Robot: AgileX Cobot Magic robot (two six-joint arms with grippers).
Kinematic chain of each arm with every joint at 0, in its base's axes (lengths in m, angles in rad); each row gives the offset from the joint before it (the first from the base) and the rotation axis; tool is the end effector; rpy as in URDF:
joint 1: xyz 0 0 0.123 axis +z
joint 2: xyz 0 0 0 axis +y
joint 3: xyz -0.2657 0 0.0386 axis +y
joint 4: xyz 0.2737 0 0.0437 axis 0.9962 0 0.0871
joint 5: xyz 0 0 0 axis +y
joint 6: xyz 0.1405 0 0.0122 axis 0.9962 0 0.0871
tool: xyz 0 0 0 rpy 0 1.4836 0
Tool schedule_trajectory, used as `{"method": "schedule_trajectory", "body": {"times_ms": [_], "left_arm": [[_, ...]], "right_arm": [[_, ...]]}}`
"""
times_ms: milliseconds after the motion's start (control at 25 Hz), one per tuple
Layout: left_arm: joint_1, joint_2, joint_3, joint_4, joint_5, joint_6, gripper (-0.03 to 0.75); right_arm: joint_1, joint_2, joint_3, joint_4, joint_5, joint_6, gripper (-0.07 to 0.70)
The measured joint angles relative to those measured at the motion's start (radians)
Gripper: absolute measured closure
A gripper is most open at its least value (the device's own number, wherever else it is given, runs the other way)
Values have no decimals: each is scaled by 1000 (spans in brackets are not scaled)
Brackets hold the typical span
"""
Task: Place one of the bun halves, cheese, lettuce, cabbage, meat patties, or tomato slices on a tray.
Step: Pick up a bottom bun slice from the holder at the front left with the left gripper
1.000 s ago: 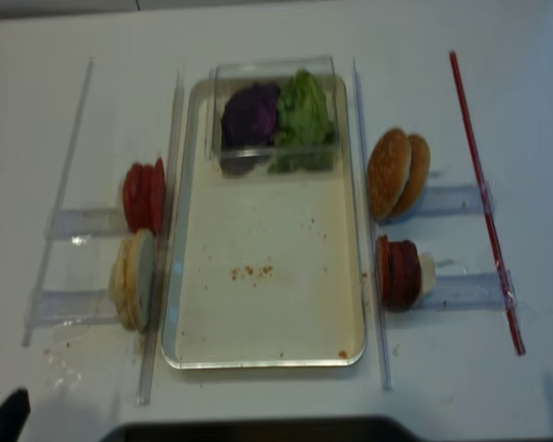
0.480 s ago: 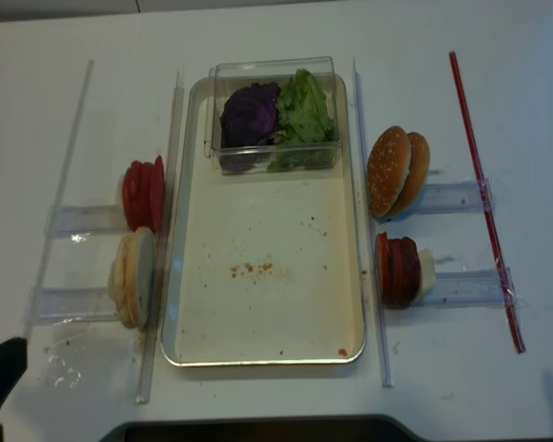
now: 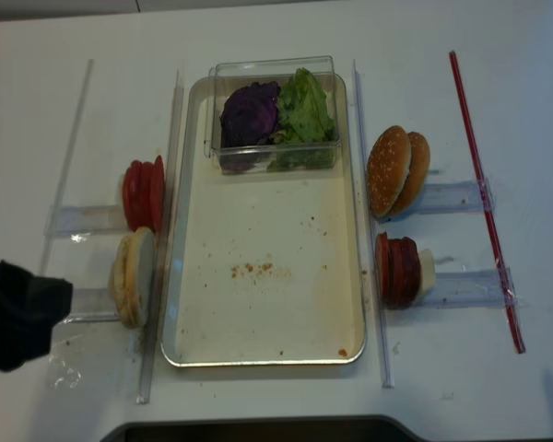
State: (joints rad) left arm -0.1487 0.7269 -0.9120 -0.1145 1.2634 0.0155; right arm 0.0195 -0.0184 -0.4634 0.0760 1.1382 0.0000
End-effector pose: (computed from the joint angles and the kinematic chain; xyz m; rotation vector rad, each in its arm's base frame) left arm 0.1609 -0.0396 0.3046 0.2076 2.5556 -0.2039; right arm 0.0743 0.0112 0.2465 -0.0272 2.1390 0.1039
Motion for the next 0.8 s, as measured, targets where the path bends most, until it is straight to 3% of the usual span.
{"method": "schedule_trajectory", "body": {"times_ms": [360, 800], "left_arm": [[0, 228, -120, -69, -5, 79, 286], [-6, 430, -237, -121, -10, 95, 291]], "right_arm": [[0, 0, 0, 0, 0, 0, -60], [0, 0, 0, -5, 0, 0, -60]]}}
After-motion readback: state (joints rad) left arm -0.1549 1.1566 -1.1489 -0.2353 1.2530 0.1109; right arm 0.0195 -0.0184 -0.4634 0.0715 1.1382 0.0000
